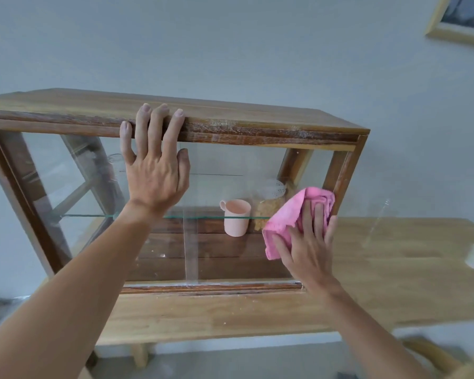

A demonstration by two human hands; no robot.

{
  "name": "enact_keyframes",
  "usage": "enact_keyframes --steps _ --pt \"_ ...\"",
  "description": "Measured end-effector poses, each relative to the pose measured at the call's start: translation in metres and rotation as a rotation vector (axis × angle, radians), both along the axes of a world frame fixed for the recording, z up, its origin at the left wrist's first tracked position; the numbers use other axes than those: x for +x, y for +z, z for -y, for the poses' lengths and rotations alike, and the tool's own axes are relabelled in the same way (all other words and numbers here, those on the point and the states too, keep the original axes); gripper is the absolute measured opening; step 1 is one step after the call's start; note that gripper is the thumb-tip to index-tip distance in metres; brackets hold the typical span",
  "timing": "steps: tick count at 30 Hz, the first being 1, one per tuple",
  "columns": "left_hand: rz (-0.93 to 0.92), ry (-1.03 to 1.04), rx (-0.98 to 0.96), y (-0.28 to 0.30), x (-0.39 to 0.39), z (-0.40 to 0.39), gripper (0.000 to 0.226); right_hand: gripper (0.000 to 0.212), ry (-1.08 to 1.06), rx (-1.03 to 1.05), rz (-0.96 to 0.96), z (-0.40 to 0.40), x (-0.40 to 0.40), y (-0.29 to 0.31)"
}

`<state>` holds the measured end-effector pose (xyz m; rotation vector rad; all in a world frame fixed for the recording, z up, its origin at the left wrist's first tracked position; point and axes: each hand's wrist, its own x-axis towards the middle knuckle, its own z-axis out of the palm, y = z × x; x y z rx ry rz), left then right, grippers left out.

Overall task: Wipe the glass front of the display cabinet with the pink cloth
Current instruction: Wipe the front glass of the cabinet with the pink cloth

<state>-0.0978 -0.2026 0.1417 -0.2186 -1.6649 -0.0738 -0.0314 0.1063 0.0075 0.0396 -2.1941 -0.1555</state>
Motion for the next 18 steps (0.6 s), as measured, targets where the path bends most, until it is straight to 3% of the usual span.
enact_keyframes --steps 3,6,11,13,15,18 --pt "0.002 -0.002 -0.001 0.000 -0.001 -0.001 0.057 0.064 0.004 -0.094 -0.161 0.023 -0.021 0.059" --pt "0.005 -0.007 -0.008 0.000 0.000 -0.002 0.056 0.067 0.001 -0.155 -0.222 0.046 -0.032 0.071" --pt "0.011 0.003 -0.012 0.001 0.001 -0.002 0.055 0.069 0.234 0.169 0.007 0.061 -0.013 -0.018" --pt "0.007 0.007 -0.016 0.001 0.000 -0.001 0.054 0.063 0.198 0.224 0.101 0.044 0.000 -0.054" --pt "0.003 0.012 -0.014 0.001 0.000 -0.001 0.054 0.059 0.068 0.101 0.151 0.028 0.011 -0.072" --pt "0.002 0.011 -0.012 0.001 0.000 -0.002 0.055 0.064 -0.054 -0.139 0.030 0.014 0.004 -0.047"
